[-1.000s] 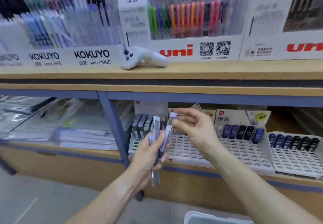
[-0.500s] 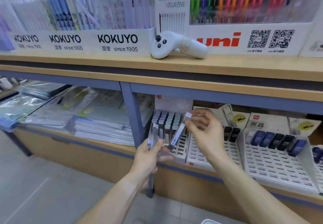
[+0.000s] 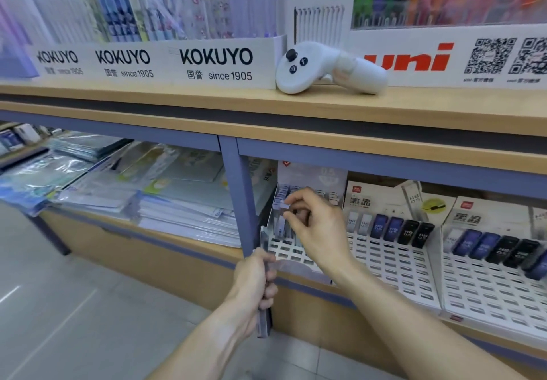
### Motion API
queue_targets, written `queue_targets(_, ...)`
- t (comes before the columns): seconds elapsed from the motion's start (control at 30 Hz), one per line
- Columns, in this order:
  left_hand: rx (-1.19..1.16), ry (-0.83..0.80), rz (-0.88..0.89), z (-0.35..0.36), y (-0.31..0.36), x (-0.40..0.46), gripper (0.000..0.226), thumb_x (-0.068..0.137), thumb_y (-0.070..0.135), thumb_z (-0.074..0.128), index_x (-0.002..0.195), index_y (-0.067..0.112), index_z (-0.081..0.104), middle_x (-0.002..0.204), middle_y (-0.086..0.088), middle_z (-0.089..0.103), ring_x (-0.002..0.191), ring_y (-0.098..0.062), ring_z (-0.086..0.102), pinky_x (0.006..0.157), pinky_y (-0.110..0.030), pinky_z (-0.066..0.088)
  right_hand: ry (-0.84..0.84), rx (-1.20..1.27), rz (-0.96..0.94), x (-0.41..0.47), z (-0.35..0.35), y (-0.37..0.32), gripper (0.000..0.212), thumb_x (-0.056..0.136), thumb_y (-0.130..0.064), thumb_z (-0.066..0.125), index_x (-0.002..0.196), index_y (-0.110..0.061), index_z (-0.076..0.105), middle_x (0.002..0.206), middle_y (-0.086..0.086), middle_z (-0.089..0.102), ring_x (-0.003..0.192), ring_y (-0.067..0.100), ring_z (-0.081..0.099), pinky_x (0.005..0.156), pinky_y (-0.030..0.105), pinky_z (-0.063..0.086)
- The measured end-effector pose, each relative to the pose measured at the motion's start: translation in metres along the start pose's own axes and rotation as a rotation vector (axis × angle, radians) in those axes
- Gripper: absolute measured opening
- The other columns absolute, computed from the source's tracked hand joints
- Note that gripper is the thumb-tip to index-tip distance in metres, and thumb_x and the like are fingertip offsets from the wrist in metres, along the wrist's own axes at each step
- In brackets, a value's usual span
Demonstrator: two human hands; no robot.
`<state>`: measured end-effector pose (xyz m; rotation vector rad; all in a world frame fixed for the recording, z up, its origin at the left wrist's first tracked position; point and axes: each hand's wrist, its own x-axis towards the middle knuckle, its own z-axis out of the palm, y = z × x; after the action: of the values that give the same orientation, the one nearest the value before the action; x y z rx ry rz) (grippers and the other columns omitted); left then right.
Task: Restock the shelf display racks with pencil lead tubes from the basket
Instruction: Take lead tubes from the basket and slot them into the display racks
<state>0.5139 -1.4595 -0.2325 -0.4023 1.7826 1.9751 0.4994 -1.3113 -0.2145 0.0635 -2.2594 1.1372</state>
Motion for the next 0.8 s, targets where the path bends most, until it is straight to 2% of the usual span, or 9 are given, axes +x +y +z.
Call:
queue_targets(0.07,-0.002,0.028,-0.005,-0.002,-0.001,0.002,0.018,0.099,0.018,0.047,0.104,0.006,0.06,0.061,-0.001,0.045,0.043,-0.013,0.034,0.037,-0.019,0.017,-0.022,-0.047,-0.016,0.001,0.008,0.004,0.025,0.087,-0.017,0.077,0.102,-0.032,0.064,0.077,-0.021,0.061,0.079,0.008,0.065,0.071,0.041,0.056)
queue_targets(0.17,0.006,0.042,-0.011,-0.006,-0.002,0.005,0.023,0.101,0.018,0.047,0.11,0.005,0.063,0.064,-0.004,0.054,0.045,-0.015,0.044,0.037,-0.02,0.019,-0.021,-0.059,-0.017,0.004,0.014,0.007,0.026,0.087,-0.019,0.077,0.103,-0.034,0.064,0.088,-0.019,0.07,0.087,0.008,0.068,0.073,0.041,0.056)
queue_targets(0.23,0.012,0.047,-0.01,-0.008,-0.002,0.005,0.023,0.101,0.019,0.048,0.108,0.004,0.064,0.065,-0.004,0.057,0.048,-0.016,0.047,0.037,-0.021,0.019,-0.026,-0.058,-0.02,0.004,0.015,0.007,0.025,0.086,-0.019,0.077,0.102,-0.034,0.065,0.092,-0.019,0.073,0.087,0.0,0.066,0.073,0.035,0.055)
queue_targets(0.33,0.025,0.046,0.001,-0.009,0.0,0.004,0.024,0.1,0.018,0.049,0.108,0.002,0.066,0.072,-0.005,0.058,0.048,-0.016,0.049,0.035,-0.019,0.02,-0.026,-0.07,-0.024,0.003,0.015,0.003,0.023,0.087,-0.019,0.077,0.101,-0.033,0.067,0.092,-0.018,0.074,0.077,-0.01,0.059,0.069,0.023,0.048)
queue_targets(0.57,0.01,0.055,-0.007,-0.009,0.002,0.002,0.028,0.1,0.019,0.049,0.112,0.002,0.067,0.071,-0.005,0.056,0.046,-0.015,0.046,0.035,-0.019,0.02,-0.042,-0.111,0.008,0.012,0.026,-0.003,0.021,0.087,-0.022,0.074,0.101,-0.034,0.065,0.091,-0.021,0.075,0.092,0.002,0.07,0.078,0.037,0.057)
queue_targets(0.7,-0.016,0.054,-0.01,-0.009,0.003,0.003,0.029,0.099,0.019,0.05,0.113,0.0,0.067,0.068,-0.003,0.05,0.042,-0.014,0.038,0.036,-0.018,0.017,-0.039,-0.201,0.021,0.019,0.022,-0.003,0.019,0.087,-0.023,0.074,0.102,-0.032,0.065,0.091,-0.018,0.075,0.089,0.007,0.071,0.075,0.031,0.056)
queue_targets(0.8,-0.026,0.043,-0.016,-0.011,0.004,0.002,0.03,0.1,0.022,0.049,0.111,0.002,0.068,0.067,-0.002,0.049,0.042,-0.013,0.037,0.037,-0.019,0.017,-0.062,-0.228,0.046,0.022,0.014,-0.001,0.019,0.087,-0.022,0.074,0.102,-0.031,0.066,0.091,-0.017,0.075,0.086,0.005,0.069,0.069,0.024,0.048)
